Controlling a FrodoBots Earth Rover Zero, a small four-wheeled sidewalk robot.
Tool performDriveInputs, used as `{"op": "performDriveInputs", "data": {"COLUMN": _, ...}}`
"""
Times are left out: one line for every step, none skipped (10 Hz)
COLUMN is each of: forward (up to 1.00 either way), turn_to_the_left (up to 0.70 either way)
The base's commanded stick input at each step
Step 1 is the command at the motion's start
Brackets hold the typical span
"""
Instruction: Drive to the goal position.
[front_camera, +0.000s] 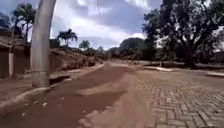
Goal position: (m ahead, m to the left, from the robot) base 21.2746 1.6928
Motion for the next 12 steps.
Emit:
{"op": "performDriveInputs", "data": {"forward": 0.85, "turn_to_the_left": 0.00}}
{"op": "performDriveInputs", "data": {"forward": 0.85, "turn_to_the_left": 0.00}}
{"op": "performDriveInputs", "data": {"forward": 0.85, "turn_to_the_left": 0.00}}
{"op": "performDriveInputs", "data": {"forward": 0.85, "turn_to_the_left": 0.00}}
{"op": "performDriveInputs", "data": {"forward": 0.85, "turn_to_the_left": 0.00}}
{"op": "performDriveInputs", "data": {"forward": 0.85, "turn_to_the_left": 0.00}}
{"op": "performDriveInputs", "data": {"forward": 0.85, "turn_to_the_left": 0.00}}
{"op": "performDriveInputs", "data": {"forward": 0.85, "turn_to_the_left": 0.00}}
{"op": "performDriveInputs", "data": {"forward": 0.85, "turn_to_the_left": 0.00}}
{"op": "performDriveInputs", "data": {"forward": 0.85, "turn_to_the_left": 0.00}}
{"op": "performDriveInputs", "data": {"forward": 0.85, "turn_to_the_left": 0.00}}
{"op": "performDriveInputs", "data": {"forward": 0.85, "turn_to_the_left": 0.00}}
